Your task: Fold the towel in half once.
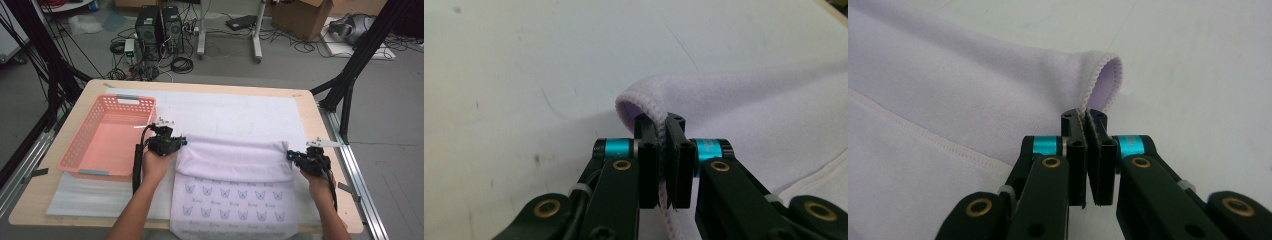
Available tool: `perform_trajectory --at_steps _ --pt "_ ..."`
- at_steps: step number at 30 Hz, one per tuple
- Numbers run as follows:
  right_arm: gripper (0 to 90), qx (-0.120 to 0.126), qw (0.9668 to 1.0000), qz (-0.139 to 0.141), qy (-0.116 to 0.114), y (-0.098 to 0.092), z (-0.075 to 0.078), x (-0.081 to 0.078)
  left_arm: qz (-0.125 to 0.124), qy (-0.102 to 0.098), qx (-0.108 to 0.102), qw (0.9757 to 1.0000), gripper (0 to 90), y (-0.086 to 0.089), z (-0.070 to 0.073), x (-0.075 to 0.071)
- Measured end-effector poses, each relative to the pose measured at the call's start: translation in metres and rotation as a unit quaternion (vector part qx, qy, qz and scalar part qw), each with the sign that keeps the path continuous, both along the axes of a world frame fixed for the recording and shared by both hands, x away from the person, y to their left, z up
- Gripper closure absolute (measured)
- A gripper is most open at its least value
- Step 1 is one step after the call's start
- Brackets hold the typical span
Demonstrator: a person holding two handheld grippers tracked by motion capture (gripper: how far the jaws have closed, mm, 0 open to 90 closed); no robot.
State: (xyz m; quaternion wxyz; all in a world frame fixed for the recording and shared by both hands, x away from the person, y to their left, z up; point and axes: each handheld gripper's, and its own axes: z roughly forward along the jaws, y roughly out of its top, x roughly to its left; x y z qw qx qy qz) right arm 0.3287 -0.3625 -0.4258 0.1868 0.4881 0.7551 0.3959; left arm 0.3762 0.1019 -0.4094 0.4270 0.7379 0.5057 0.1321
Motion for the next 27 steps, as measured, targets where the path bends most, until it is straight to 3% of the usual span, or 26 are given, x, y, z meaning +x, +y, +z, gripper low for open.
perform_trajectory --at_steps 4,6,8,9,13,16,18,22,23,27 --pt "87.6 -0.005 1.0 -0.004 0.0 0.0 0.007 0.028 0.005 -0.009 -0.01 0.9999 85.4 0.0 0.002 0.024" --pt "87.6 -0.005 1.0 -0.008 0.003 0.0 0.01 0.04 0.005 -0.009 -0.003 0.9999 85.4 0.001 0.003 0.034" --pt "87.6 -0.006 0.9999 -0.01 -0.003 0.003 0.012 0.049 0.006 -0.012 -0.003 0.9999 85.3 0.003 0.004 0.041" --pt "87.6 -0.007 0.9999 -0.01 -0.002 0.004 0.013 0.051 0.013 -0.015 -0.018 0.9996 85.3 0.006 0.004 0.045" --pt "87.6 -0.029 0.9995 -0.011 0.002 0.013 0.011 0.063 0.015 -0.009 -0.019 0.9997 85.3 0.008 -0.005 0.054" --pt "87.5 -0.034 0.9993 -0.014 0.007 0.015 0.007 0.069 0.007 -0.005 -0.014 0.9999 83.5 0.007 -0.009 0.054" --pt "85.6 -0.027 0.9995 -0.014 0.011 0.016 0.004 0.071 0.009 -0.009 -0.023 0.9997 75.7 0.008 -0.009 0.05" --pt "72.0 -0.008 0.9998 -0.013 0.014 0.017 0.001 0.069 -0.009 0.001 -0.025 0.9996 60.3 0.011 -0.008 0.04" --pt "70.2 -0.005 0.9998 -0.013 0.014 0.017 0.002 0.068 -0.01 -0.008 -0.033 0.9994 59.9 0.012 -0.007 0.035" --pt "67.7 0.011 0.9999 -0.002 0.006 0.015 0.008 0.064 -0.025 0.001 -0.032 0.9992 56.3 0.008 -0.011 0.024"
